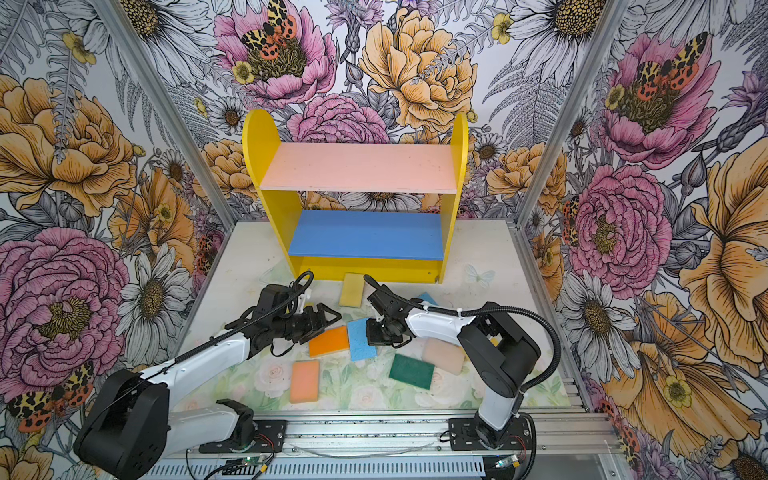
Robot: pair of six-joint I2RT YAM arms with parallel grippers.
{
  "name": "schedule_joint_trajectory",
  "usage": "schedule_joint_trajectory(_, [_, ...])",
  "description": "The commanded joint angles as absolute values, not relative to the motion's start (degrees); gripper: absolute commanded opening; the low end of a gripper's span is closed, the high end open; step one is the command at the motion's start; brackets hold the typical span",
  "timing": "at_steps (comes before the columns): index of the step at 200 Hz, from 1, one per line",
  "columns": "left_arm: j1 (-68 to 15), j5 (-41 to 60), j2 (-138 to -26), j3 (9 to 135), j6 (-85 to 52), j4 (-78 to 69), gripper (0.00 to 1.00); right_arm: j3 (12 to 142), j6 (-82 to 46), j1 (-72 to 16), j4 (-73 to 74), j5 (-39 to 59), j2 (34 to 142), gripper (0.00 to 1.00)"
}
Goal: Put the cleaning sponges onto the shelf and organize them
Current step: 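Grasp the blue cellulose sponge with the right gripper while the left gripper hovers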
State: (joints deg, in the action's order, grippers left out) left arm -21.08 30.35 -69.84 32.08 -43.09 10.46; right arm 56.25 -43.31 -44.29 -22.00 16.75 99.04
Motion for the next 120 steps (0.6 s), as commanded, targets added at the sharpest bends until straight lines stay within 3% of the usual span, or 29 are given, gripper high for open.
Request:
schedule_joint_trajectory(1, [-20.4,31.6,-67.7,31.4,-42.5,10.0,0.91,58.0,-43.4,-44.6,-22.7,16.4,96.1,0.07])
schedule_joint_trajectory(42, [-20.1,29.9,-62.3,31.7,-43.9,12.9,0.91,58.2,-42.5,-43.7,-23.9,15.4,90.0,0.02])
schedule_joint_trajectory(80, [-19.7,30.6,-57.3,31.9,-45.6,13.3,0.91,60.0,-42.9,-39.7,-24.0,20.5,85.4,0.00])
schedule_joint_trajectory(120, [-20.7,33.4,-53.5,29.8,-52.8,2.1,0.91,67.7,-43.4,-36.4,-23.9,28.6,85.5,0.00])
